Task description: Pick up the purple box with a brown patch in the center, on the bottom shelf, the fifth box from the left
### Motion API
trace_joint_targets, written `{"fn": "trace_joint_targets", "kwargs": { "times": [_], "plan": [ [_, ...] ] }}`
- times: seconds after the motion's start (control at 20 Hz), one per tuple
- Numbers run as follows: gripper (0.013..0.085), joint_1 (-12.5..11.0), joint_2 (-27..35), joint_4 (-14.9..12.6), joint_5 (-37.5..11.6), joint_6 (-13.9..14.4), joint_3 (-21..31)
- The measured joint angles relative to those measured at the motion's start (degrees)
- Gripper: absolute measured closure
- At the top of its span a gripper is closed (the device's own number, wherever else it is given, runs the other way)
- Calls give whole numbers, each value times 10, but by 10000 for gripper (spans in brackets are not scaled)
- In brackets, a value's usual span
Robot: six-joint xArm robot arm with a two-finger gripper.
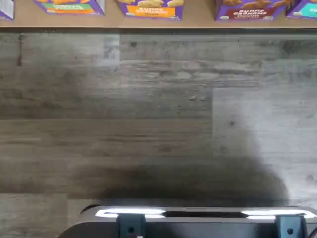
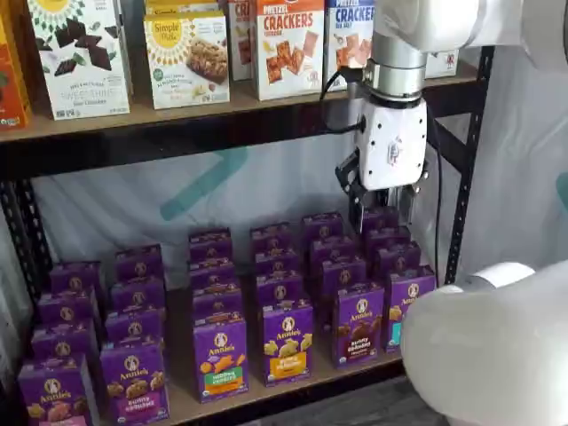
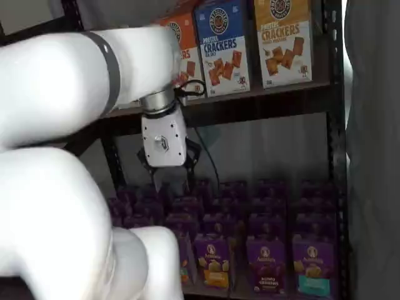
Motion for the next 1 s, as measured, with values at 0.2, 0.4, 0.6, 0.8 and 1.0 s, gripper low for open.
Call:
{"fn": "trace_joint_targets", "kwargs": {
  "times": [0.2,0.4,0.6,0.8,1.0],
  "plan": [
    [130,0,3,-3,1,1,-1],
    [130,6,7,-18,-7,9,2],
    [130,7,12,-31,-47,13,19],
    [130,-11,37,-20,-88,-7,34],
    [130,-20,65,-24,-135,-14,50]
  ]
}}
